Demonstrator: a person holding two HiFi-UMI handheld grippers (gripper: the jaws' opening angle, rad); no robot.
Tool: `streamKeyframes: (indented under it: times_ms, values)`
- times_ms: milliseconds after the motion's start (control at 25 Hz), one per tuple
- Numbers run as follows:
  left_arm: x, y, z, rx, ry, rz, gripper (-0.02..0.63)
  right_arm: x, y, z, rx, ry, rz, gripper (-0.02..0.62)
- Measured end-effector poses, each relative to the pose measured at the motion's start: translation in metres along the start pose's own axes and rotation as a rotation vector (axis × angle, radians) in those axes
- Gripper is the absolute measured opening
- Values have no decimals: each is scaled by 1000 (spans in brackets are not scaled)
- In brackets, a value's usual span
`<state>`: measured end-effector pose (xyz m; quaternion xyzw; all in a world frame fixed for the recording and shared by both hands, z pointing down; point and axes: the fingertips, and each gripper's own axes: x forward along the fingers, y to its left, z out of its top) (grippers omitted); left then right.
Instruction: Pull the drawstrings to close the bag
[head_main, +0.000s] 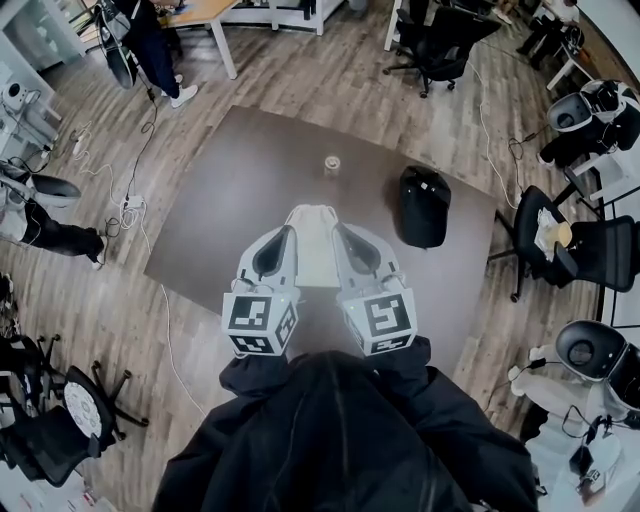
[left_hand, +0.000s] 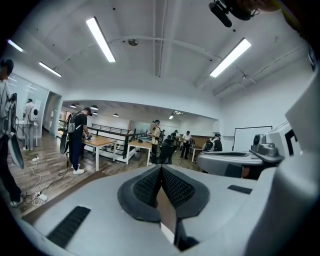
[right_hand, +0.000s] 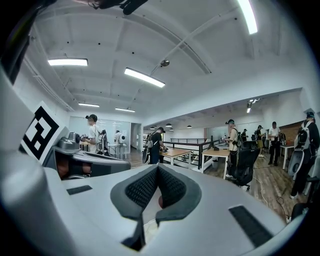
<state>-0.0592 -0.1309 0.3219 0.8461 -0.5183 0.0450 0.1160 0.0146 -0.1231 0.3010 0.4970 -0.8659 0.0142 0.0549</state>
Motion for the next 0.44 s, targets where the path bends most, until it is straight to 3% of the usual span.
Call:
streamKeyframes:
  times_ms: [440]
  values:
    - [-6,-1,1,6,4,16,32,-3,6,3,-18,-5,21,21]
